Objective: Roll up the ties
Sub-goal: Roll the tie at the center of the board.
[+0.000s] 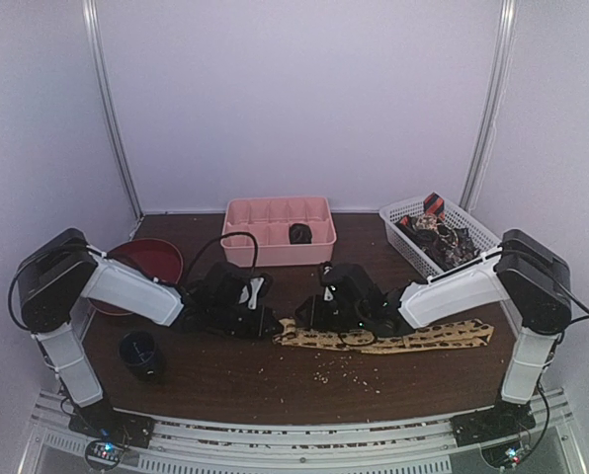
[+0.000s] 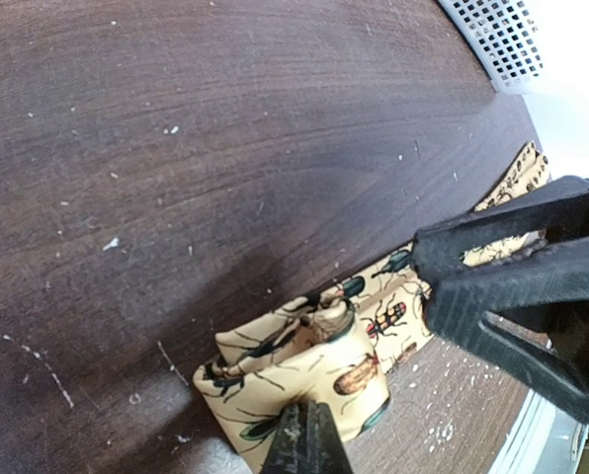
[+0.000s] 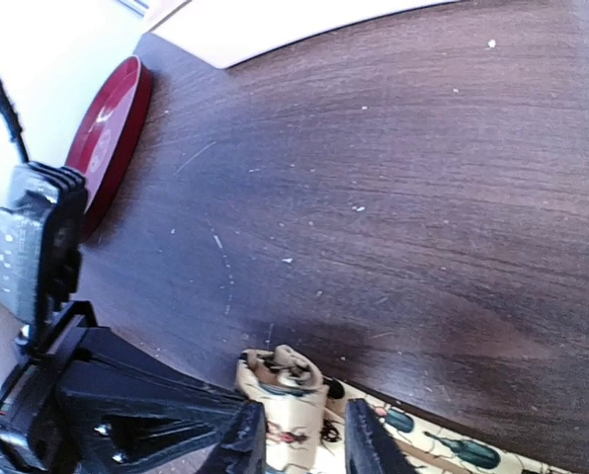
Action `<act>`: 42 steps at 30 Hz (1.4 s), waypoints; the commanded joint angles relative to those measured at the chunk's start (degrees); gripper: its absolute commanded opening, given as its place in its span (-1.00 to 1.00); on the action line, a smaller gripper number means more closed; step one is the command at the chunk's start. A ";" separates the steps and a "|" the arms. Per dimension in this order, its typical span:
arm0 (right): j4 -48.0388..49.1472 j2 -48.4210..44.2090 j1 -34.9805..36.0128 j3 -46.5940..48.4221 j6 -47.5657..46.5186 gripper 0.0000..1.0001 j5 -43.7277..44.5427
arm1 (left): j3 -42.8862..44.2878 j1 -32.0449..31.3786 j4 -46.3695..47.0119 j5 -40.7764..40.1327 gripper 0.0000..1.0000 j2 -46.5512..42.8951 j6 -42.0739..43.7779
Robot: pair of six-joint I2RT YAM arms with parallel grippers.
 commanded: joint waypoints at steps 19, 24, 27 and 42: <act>2.76 8.01 -1.10 1.66 1.26 -0.57 -6.81 | 7.46 -0.47 -9.76 -9.22 -0.68 -3.85 25.07; 3.12 7.60 -1.12 1.10 1.32 -0.57 -6.76 | 5.45 -0.62 -7.38 -4.73 -0.67 -6.87 40.71; 3.27 7.41 -1.18 0.85 1.16 -0.57 -6.43 | 3.73 -0.60 -6.10 -0.85 -0.66 -7.78 52.65; 5.49 8.13 -1.14 0.35 0.94 -0.57 -8.00 | 8.61 -0.45 -12.40 8.49 0.96 0.78 88.72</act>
